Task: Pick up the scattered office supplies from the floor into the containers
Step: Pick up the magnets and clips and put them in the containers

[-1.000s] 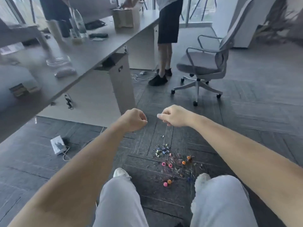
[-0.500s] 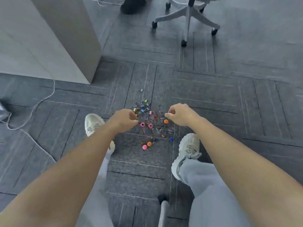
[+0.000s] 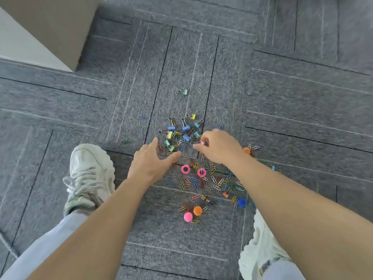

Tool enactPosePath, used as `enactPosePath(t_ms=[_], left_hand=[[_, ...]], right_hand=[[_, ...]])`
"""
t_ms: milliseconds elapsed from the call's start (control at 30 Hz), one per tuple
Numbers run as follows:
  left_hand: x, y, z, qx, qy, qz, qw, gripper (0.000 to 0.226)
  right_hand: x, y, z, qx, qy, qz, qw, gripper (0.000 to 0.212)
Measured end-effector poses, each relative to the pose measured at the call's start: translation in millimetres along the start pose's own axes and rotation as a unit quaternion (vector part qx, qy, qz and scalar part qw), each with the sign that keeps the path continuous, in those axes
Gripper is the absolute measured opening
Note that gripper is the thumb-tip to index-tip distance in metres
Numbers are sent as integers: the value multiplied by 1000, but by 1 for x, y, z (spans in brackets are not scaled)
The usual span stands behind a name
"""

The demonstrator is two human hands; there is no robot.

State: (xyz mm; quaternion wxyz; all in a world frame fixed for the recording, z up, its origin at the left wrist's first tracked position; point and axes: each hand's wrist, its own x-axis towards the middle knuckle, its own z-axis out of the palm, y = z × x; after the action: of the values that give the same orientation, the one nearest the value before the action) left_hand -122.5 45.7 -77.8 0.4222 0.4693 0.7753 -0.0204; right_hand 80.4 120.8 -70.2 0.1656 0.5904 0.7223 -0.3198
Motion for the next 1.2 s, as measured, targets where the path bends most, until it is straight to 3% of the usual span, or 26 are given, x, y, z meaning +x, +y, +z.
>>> enactPosePath(t_ms=[233,433,533,633,733,833,933,967,1100,1133,1167,1200], left_hand=[[56,-17,43,39,92,33,994,67],[75,-12,48,49,161,12,986,43],[80,0,47,37,164,-8,986,33],[81,3,50,25,158,-22,987,31],[76,12,48,2,171,-20,985,36],[60,23,42,-107,174,1,979,33],[51,36,43,-232,122,3,965,17],[52,37,44,-281,98,-18,954,6],[52,40,39,-478,43,-123,869,27],[52,37,36,-482,52,-136,864,26],[54,33,34,-447,59,-139,882,24],[56,27,32,-375,62,-130,916,21]], right_hand=[[74,3,50,-111,92,-100,984,52],[84,4,71,-39,155,-111,981,29],[77,7,68,65,182,-114,974,17],[58,13,60,253,135,-81,955,20],[42,28,49,425,56,-7,904,18],[36,46,39,556,-44,33,830,20],[34,62,29,660,-117,49,741,13],[34,65,27,665,-131,51,734,18],[33,62,27,680,-121,65,720,26],[33,58,29,690,-106,79,712,25],[36,53,32,684,-87,94,718,23],[39,49,35,648,-64,97,753,21]])
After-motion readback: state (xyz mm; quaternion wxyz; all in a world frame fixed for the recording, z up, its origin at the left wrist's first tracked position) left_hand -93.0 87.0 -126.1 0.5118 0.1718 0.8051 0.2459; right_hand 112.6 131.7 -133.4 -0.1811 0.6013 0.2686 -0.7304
